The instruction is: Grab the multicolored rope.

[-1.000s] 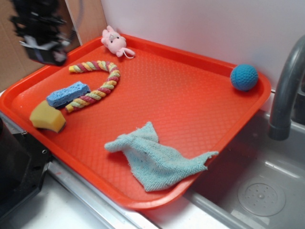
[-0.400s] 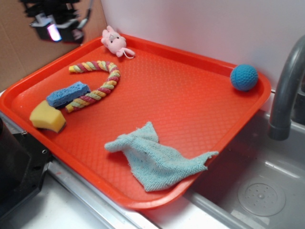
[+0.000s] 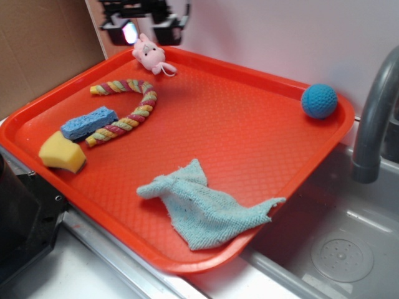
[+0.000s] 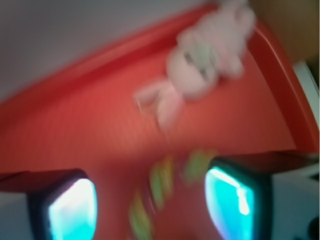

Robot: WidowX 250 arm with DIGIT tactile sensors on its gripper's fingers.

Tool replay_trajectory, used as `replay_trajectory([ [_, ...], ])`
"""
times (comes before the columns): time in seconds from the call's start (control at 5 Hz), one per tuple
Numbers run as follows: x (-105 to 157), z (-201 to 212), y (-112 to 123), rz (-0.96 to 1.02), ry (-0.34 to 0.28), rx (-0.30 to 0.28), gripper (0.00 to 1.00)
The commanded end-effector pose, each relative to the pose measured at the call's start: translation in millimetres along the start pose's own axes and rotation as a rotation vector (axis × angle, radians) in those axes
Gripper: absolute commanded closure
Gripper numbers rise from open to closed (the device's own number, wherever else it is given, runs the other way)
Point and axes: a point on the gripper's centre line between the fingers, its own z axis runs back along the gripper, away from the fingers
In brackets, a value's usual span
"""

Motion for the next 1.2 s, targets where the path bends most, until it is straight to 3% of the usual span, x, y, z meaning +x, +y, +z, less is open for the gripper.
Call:
replay_trajectory([
  [0.0, -72, -15, 19, 0.271, -0.059, 0.088, 0.00],
  [0.2, -92, -18, 25, 0.275, -0.060, 0.084, 0.00],
  [0.4, -96, -22, 23, 0.187, -0.064, 0.054, 0.00],
  [1.0, -96, -22, 23, 0.187, -0.064, 0.054, 0.00],
])
